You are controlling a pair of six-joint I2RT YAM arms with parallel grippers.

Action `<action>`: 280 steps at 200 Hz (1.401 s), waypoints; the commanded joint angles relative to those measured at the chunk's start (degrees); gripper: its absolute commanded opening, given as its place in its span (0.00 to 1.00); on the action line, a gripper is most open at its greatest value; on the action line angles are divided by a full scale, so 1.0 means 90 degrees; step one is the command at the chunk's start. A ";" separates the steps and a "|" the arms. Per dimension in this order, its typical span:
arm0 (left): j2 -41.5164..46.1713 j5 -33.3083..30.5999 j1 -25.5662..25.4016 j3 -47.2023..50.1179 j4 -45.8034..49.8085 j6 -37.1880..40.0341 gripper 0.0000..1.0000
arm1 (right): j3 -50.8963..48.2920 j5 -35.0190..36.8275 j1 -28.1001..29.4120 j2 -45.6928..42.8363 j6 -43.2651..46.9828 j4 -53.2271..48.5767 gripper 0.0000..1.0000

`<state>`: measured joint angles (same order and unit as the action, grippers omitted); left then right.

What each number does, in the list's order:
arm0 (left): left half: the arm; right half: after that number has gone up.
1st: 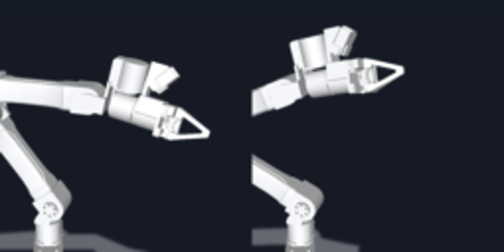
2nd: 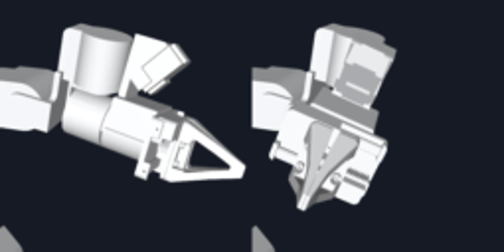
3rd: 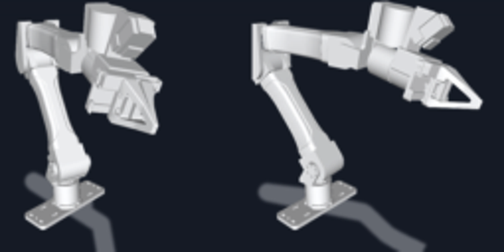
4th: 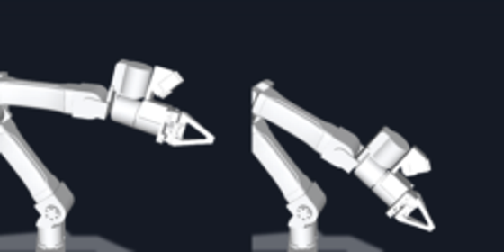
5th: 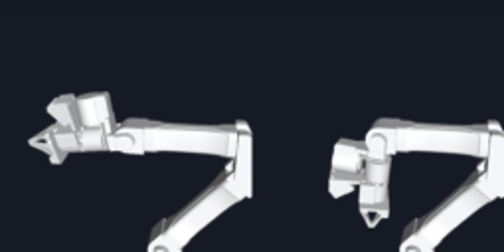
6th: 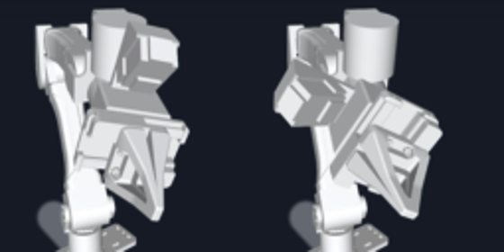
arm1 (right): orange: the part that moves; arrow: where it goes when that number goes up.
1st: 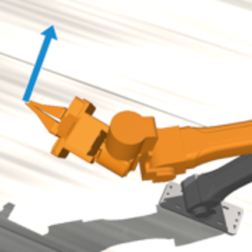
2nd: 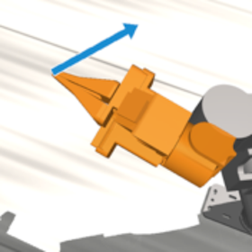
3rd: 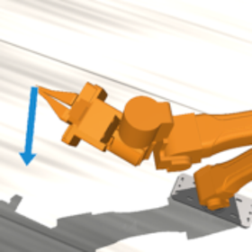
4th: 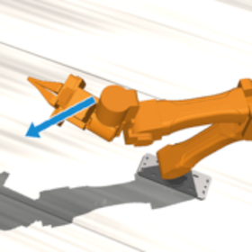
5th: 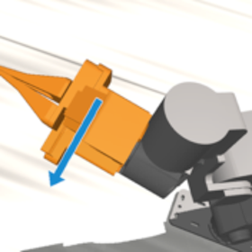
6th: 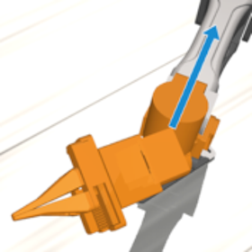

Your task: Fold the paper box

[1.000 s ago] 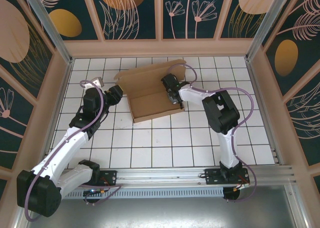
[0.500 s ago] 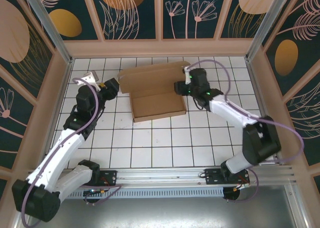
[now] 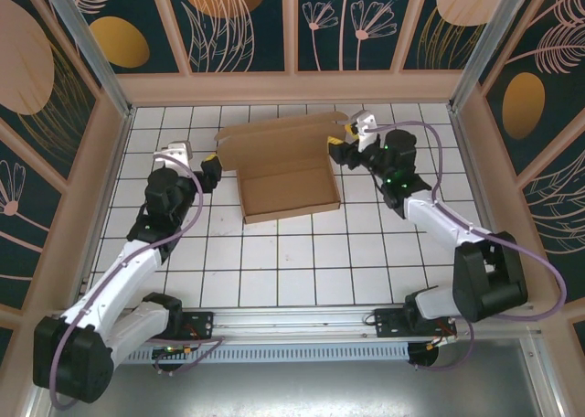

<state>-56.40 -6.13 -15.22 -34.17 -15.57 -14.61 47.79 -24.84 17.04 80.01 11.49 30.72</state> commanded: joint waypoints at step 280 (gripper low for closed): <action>-0.3699 0.5025 0.1711 -0.1509 -0.1508 0.3538 0.67 | 0.3118 -0.3928 -0.1382 0.3834 0.2743 -0.2114 0.60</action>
<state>-87.11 35.77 0.01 -44.91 -31.24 15.46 73.73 -60.88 4.34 113.16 34.50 13.15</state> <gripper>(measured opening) 0.688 0.610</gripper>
